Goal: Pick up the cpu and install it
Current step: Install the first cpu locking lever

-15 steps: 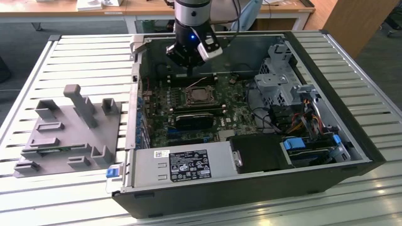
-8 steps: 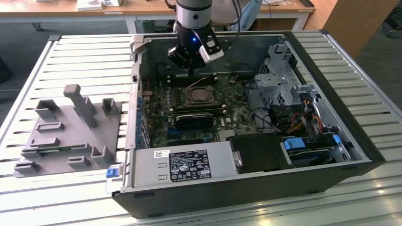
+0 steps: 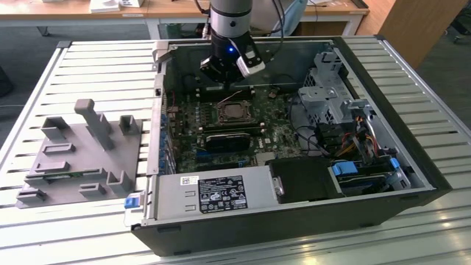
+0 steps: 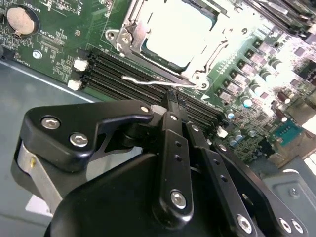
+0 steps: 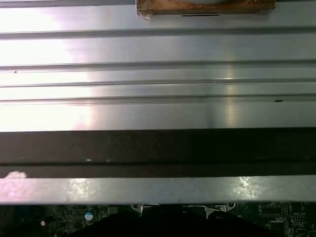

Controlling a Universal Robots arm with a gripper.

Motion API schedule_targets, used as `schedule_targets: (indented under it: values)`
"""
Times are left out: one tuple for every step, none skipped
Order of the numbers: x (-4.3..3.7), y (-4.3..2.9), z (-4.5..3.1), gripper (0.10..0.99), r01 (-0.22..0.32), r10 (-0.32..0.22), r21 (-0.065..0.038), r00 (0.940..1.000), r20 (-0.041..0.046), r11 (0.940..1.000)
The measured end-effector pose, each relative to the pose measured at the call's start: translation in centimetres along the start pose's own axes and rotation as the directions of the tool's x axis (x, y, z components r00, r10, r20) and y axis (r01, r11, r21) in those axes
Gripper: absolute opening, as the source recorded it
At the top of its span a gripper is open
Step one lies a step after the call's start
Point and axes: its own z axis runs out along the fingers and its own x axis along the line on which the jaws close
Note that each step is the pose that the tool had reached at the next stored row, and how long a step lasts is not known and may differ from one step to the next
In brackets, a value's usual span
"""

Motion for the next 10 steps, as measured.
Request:
schedule_targets:
  values:
    - [-0.07,-0.01,0.12,0.106,0.000,0.000,0.000,1.0000,0.0000,1.0000]
    - [-0.15,-0.01,0.21,0.106,0.000,0.000,0.000,1.0000,0.0001,1.0000]
    - [-0.23,-0.01,0.30,0.106,0.000,0.000,0.000,1.0000,0.0001,1.0000]
    - [-0.32,-0.01,0.36,0.106,0.000,0.000,0.000,1.0000,0.0001,1.0000]
    - [-0.40,-0.01,0.40,0.106,0.000,0.000,0.000,1.0000,0.0001,1.0000]
    - [-0.47,-0.01,0.41,0.106,0.000,0.000,0.000,1.0000,-0.0001,1.0000]
    - [-0.53,-0.01,0.43,0.106,0.000,0.000,0.000,1.0000,-0.0001,1.0000]
    - [-0.57,-0.02,0.44,0.106,0.000,0.000,0.000,1.0000,0.0000,1.0000]
    - [-0.61,-0.01,0.46,0.106,0.000,0.000,0.000,1.0000,0.0000,1.0000]
    - [-0.66,-0.01,0.48,0.106,0.000,0.000,0.000,1.0000,0.0001,1.0000]
